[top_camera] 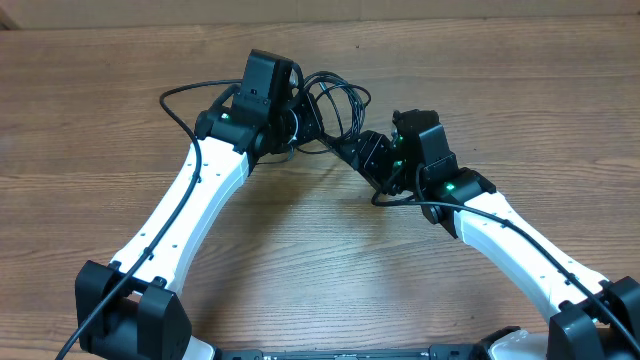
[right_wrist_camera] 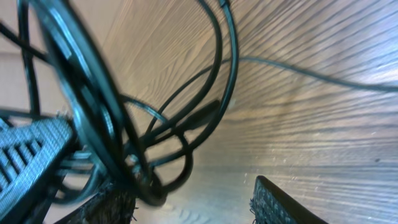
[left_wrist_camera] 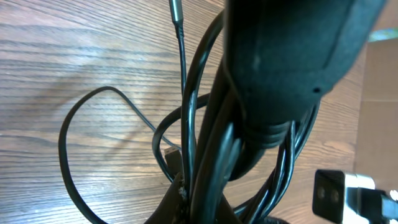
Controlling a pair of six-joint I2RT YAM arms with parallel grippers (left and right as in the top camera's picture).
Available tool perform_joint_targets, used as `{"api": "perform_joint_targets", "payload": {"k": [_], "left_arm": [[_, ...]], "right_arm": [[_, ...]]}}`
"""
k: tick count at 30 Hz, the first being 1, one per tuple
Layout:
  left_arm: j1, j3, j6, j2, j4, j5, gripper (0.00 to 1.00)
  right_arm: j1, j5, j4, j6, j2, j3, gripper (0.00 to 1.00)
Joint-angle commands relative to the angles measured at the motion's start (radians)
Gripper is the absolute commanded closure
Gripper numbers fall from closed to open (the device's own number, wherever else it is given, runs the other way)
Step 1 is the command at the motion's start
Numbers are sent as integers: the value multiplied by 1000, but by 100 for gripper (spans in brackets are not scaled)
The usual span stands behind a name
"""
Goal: Untangle cables
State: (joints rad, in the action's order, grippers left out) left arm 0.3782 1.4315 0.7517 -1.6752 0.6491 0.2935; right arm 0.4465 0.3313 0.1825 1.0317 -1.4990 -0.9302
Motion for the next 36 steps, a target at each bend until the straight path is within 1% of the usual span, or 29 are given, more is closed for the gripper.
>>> {"api": "perform_joint_targets", "payload": {"k": [1, 6, 9, 11, 14, 19, 31, 36], "left_arm": [[2, 19, -18, 35, -2, 85, 96], [2, 20, -18, 36, -14, 148, 96], [2, 32, -19, 38, -15, 179, 96], [2, 40, -22, 43, -7, 179, 96], [0, 46, -27, 64, 2, 179, 96], [-1, 46, -27, 121, 2, 179, 96], [-62, 46, -53, 247, 6, 189, 96], [-77, 46, -115, 260, 8, 215, 96]], "right_arm": [[-3, -107, -10, 16, 2, -19, 41], [-3, -129, -8, 15, 2, -19, 41], [-3, -198, 39, 12, 2, -19, 38], [-4, -237, 74, 12, 2, -19, 36], [-5, -303, 121, 11, 2, -19, 36], [-5, -366, 130, -19, 2, -19, 36], [-6, -498, 230, -19, 2, -19, 35], [-29, -509, 242, -19, 2, -19, 34]]}}
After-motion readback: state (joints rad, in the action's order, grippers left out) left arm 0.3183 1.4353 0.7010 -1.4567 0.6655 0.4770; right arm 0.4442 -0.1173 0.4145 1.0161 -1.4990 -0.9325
